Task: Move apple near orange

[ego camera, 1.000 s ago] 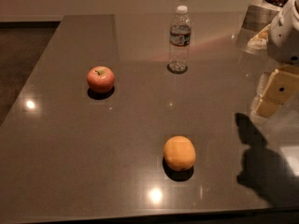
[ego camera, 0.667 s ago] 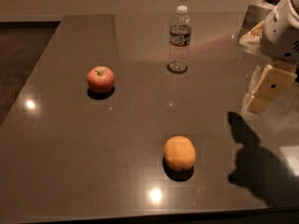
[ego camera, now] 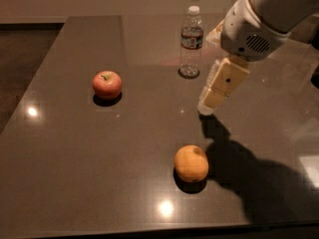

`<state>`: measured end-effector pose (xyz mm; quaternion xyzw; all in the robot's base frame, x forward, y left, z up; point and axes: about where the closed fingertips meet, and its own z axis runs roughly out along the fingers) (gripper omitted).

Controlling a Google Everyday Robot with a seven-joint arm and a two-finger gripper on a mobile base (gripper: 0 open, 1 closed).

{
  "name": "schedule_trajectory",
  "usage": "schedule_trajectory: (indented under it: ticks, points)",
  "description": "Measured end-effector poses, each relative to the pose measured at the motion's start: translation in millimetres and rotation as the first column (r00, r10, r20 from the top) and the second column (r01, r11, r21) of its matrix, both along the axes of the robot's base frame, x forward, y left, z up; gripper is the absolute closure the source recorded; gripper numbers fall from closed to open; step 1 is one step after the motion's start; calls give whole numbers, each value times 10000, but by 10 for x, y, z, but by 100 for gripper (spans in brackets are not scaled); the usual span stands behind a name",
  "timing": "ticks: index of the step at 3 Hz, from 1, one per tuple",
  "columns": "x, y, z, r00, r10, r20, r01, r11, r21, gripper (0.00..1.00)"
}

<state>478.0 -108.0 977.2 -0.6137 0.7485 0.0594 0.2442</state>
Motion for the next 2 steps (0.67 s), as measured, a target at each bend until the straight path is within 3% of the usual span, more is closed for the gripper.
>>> schedule_trajectory:
  ticks: [1, 2]
  points:
    - [237, 390, -119, 9998, -71, -195, 78, 9993, 361, 0]
    - [482, 848, -285, 9965, -369, -752, 450, 9930, 1090, 0]
